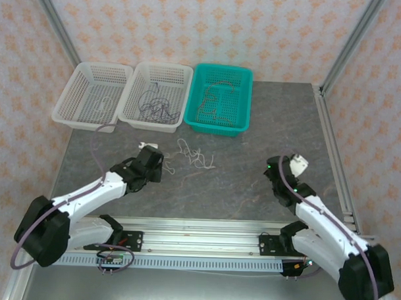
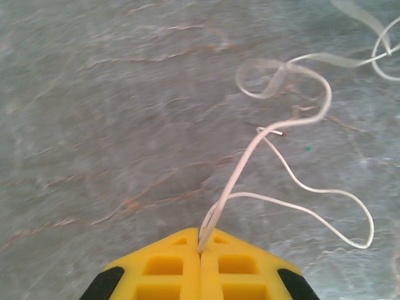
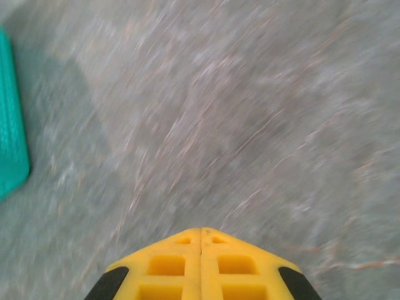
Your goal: Untangle the cables
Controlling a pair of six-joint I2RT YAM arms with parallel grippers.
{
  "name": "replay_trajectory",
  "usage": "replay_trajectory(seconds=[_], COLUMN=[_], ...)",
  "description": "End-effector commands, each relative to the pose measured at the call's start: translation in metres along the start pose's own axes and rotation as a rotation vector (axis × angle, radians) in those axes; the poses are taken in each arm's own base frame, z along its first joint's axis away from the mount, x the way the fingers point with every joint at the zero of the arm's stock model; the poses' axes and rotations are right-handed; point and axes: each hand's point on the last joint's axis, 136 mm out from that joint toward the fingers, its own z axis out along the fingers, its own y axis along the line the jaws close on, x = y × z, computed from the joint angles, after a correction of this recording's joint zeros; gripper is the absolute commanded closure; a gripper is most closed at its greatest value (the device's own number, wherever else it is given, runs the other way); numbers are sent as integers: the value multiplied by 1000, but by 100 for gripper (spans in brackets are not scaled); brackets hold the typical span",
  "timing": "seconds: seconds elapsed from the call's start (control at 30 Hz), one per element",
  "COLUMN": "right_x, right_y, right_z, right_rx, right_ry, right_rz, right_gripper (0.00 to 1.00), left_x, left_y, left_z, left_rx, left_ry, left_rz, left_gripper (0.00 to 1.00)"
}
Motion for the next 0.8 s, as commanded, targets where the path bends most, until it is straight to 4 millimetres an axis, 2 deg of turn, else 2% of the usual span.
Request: replay_trajectory(seconds=[0.0, 0.07, 0.13, 0.2, 0.3, 0.4, 0.5, 0.57, 0.6, 0.7, 0.77], right_x=[-34, -47, -49, -31, 8, 37, 57, 66, 71, 85, 97], right_y=[-35, -38, -16, 27, 78, 109, 131, 141, 147, 176, 197], right_z=[-11, -10, -7, -3, -8, -17, -25, -29, -34, -56, -66], right_rx=[119, 107, 29, -157, -374, -475, -568, -590, -604, -688, -768], right_ry=[-93, -107, -62, 76, 239, 311, 390, 423, 429, 392, 386], right_rz=[115, 156, 71, -24, -84, -143, -143, -179, -224, -428, -497], right_gripper=[100, 100, 100, 100, 100, 100, 98, 70, 61, 46, 41], left_x=[4, 6, 6, 8, 11, 19, 23, 21, 19, 11, 7], left_y=[27, 27, 17, 1, 0, 12, 21, 23, 22, 20, 13], left_z=[-5, -4, -4, -4, 1, 6, 5, 1, -2, -12, -18], left_rx=[-60, -25, 40, 127, 127, 46, -13, -18, -11, 27, 74], left_ry=[-12, -13, -10, 7, 28, 62, 90, 86, 74, 32, 14], left_rz=[-111, -141, -125, -110, -136, -172, -204, -209, -210, -207, -212], left_gripper=[100, 100, 100, 100, 100, 100, 100, 100, 100, 100, 100])
